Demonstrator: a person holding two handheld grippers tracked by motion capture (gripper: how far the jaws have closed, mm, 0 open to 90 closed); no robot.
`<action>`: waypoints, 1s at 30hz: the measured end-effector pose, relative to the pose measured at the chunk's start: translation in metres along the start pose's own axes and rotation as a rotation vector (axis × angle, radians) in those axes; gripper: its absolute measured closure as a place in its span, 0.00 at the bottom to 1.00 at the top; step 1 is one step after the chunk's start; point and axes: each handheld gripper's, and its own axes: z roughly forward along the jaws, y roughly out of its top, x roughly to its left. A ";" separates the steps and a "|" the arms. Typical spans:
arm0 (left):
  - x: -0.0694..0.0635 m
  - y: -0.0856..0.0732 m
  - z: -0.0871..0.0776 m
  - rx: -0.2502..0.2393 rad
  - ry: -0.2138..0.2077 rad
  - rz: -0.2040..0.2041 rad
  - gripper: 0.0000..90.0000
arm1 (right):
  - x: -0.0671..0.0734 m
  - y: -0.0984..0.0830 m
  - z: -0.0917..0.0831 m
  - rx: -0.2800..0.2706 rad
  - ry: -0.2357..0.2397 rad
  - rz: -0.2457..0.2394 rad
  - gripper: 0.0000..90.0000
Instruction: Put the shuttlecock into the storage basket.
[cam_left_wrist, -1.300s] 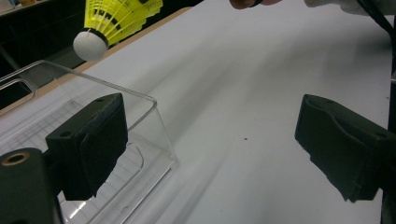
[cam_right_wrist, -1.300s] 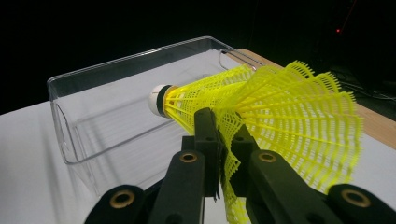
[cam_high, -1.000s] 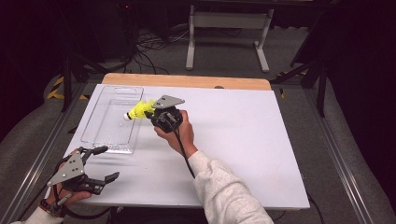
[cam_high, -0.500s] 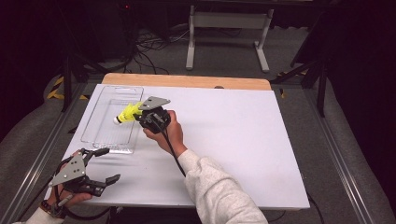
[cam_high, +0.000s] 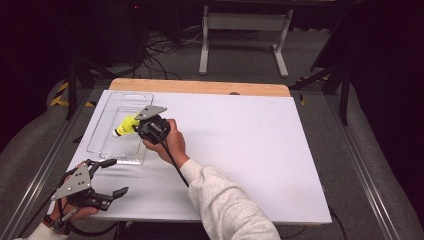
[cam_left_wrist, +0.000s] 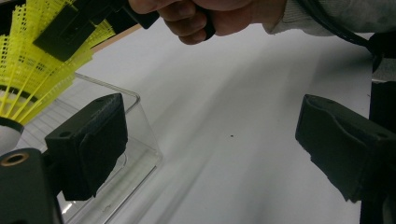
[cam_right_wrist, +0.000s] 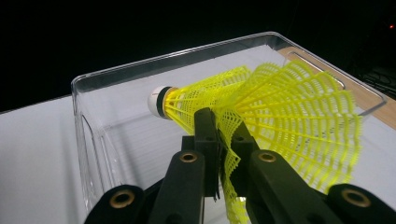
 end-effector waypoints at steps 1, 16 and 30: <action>0.000 0.000 0.000 0.000 0.000 0.000 0.11 | 0.001 0.001 0.002 0.003 0.002 -0.003 0.97; 0.001 0.000 -0.001 -0.006 -0.008 -0.004 0.11 | 0.015 0.003 0.032 0.081 0.033 -0.037 0.97; 0.001 -0.001 -0.002 -0.006 -0.016 -0.004 0.11 | 0.023 -0.003 0.054 0.167 0.046 -0.050 0.96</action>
